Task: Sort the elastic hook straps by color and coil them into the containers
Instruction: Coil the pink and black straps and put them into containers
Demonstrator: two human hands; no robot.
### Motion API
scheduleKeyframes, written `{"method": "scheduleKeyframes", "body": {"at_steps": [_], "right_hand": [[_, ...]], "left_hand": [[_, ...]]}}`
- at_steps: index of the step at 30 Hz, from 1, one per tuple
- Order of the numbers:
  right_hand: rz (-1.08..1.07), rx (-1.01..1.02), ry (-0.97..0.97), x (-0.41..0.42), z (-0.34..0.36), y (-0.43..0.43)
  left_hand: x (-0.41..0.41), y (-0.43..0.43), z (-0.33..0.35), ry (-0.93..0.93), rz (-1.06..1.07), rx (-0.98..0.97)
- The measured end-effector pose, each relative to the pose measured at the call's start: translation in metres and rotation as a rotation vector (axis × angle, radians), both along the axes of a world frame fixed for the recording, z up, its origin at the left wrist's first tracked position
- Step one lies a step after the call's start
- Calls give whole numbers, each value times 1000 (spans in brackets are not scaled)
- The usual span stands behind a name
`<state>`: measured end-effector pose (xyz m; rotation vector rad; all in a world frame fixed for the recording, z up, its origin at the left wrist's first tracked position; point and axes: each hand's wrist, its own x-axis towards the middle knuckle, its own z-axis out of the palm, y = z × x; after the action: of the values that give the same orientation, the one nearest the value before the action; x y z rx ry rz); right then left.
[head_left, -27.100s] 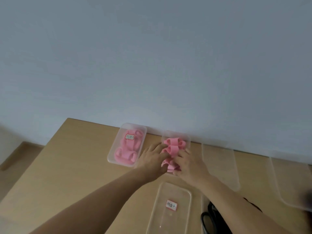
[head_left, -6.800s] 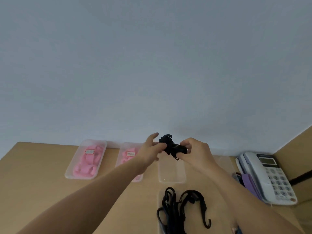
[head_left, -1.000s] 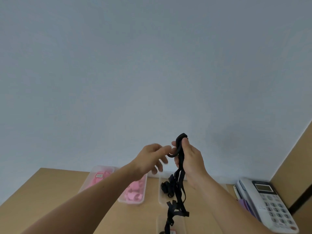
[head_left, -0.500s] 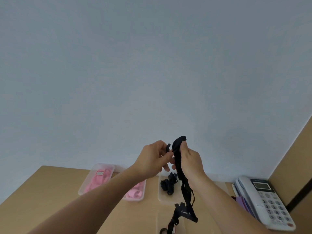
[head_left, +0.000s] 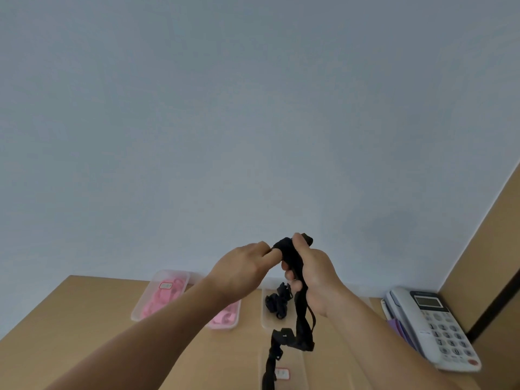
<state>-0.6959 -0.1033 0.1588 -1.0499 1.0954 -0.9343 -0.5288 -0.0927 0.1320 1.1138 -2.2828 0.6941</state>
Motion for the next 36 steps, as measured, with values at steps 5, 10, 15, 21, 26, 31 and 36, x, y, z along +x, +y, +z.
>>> {"method": "scheduleKeyframes", "body": {"at_steps": [5, 10, 15, 21, 26, 31, 36], "right_hand": [[3, -95, -97, -4, 2, 0], [36, -151, -100, -12, -3, -1], [0, -153, -10, -14, -3, -2], [-109, -115, 110, -4, -1, -3], [-63, -67, 89, -2, 4, -5], [-32, 11, -20, -1, 0, -4], [3, -121, -105, -8, -6, -8]], "left_hand": [[-13, 9, 6, 892, -100, 681], [-12, 11, 30, 1237, -139, 1251], [-13, 10, 28, 1257, -136, 1132], [-30, 11, 26, 740, 134, 673], [-18, 2, 21, 208, 163, 276], [-11, -1, 9, 28, 110, 33], [-16, 3, 22, 1196, 54, 936]]}}
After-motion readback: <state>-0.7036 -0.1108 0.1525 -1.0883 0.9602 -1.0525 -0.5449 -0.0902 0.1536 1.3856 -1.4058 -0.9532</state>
